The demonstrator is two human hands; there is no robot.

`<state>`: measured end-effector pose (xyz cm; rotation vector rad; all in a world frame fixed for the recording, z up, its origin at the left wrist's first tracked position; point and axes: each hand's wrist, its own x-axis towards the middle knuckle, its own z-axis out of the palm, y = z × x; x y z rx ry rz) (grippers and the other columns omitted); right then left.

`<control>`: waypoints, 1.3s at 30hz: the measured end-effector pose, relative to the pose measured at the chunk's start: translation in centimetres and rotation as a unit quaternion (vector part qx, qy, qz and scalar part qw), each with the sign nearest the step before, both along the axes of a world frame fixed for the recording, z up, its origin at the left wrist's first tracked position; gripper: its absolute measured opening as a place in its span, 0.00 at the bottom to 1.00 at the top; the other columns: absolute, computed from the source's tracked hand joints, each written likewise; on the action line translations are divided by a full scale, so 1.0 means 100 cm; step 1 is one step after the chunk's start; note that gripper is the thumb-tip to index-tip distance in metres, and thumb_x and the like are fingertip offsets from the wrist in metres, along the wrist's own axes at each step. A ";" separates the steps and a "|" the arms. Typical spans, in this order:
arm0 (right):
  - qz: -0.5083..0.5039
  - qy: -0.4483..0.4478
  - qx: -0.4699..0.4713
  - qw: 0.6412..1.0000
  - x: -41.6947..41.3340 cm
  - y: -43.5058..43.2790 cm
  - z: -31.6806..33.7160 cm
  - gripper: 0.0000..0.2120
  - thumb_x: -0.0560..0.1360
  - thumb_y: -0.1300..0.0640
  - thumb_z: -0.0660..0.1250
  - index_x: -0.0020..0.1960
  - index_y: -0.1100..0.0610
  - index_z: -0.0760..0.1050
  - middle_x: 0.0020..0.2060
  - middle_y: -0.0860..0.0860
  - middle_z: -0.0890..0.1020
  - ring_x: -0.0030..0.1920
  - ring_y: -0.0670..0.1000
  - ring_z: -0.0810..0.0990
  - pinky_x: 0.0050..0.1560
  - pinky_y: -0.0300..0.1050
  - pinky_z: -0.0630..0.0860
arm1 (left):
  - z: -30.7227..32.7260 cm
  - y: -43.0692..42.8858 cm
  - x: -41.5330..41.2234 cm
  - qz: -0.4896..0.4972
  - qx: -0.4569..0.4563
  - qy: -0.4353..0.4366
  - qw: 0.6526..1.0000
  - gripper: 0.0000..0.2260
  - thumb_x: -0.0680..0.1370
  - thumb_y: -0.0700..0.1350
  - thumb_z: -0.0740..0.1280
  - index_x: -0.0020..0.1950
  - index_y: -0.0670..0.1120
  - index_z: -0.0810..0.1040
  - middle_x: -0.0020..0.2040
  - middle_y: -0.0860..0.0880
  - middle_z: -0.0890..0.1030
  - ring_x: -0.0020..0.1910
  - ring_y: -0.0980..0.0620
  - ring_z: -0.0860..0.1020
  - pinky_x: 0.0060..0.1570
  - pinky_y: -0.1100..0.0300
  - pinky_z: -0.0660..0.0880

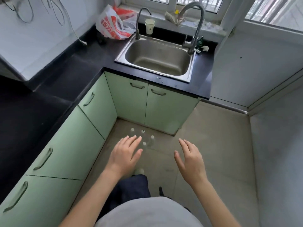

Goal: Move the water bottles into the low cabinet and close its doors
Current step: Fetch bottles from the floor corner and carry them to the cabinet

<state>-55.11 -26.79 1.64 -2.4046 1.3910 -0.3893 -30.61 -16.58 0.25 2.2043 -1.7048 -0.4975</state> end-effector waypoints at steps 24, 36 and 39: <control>0.379 0.012 0.021 0.925 0.003 -0.313 -0.008 0.25 0.78 0.47 0.58 0.68 0.61 0.74 0.60 0.54 0.80 0.61 0.57 0.76 0.61 0.50 0.74 | -0.025 -0.160 -0.149 0.420 0.034 0.067 0.904 0.29 0.79 0.61 0.49 0.71 0.46 0.74 0.69 0.47 0.76 0.70 0.43 0.71 0.69 0.44 0.67; 0.371 0.032 0.034 0.927 0.031 -0.316 -0.123 0.25 0.78 0.47 0.58 0.68 0.62 0.73 0.58 0.56 0.80 0.58 0.58 0.76 0.57 0.52 0.74 | -0.123 -0.166 -0.120 0.443 0.043 0.059 0.893 0.27 0.79 0.59 0.52 0.71 0.45 0.74 0.68 0.45 0.76 0.69 0.42 0.71 0.68 0.45 0.68; 0.360 0.063 0.037 0.930 0.045 -0.309 -0.211 0.27 0.78 0.45 0.56 0.68 0.61 0.73 0.57 0.56 0.80 0.57 0.60 0.77 0.55 0.53 0.76 | -0.209 -0.168 -0.095 0.431 0.042 0.044 0.900 0.27 0.79 0.59 0.52 0.71 0.46 0.73 0.68 0.46 0.76 0.69 0.42 0.71 0.67 0.45 0.69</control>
